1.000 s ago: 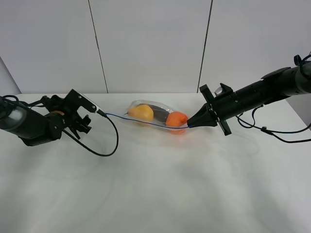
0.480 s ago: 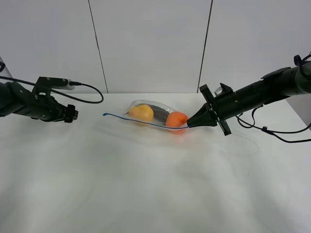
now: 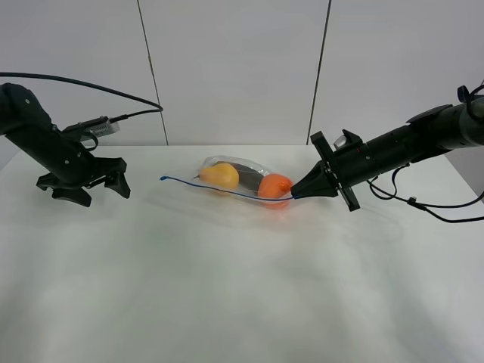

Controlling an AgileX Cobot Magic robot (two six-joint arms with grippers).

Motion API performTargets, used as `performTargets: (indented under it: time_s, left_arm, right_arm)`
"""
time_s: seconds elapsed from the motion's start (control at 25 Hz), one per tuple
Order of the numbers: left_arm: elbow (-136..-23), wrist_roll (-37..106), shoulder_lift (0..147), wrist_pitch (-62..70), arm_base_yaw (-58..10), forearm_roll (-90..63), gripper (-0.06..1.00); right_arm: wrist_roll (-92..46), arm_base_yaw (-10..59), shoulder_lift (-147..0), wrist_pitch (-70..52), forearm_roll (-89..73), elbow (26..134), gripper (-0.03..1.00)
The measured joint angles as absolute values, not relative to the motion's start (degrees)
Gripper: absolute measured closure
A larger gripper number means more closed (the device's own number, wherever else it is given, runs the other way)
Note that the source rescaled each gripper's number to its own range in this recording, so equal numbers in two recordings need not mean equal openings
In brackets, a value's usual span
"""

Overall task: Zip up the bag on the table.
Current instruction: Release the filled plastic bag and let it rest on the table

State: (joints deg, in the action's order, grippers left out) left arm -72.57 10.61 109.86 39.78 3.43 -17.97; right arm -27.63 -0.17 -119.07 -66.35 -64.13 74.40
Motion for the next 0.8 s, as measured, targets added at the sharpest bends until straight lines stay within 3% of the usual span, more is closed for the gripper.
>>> performTargets:
  time_s: [0.8]
  left_arm:
    - [-75.89, 2.10, 109.34, 68.57, -0.19, -6.93, -0.05]
  right_arm:
    - [-27.69, -0.17, -119.07, -66.94, -64.13, 74.40, 0.97]
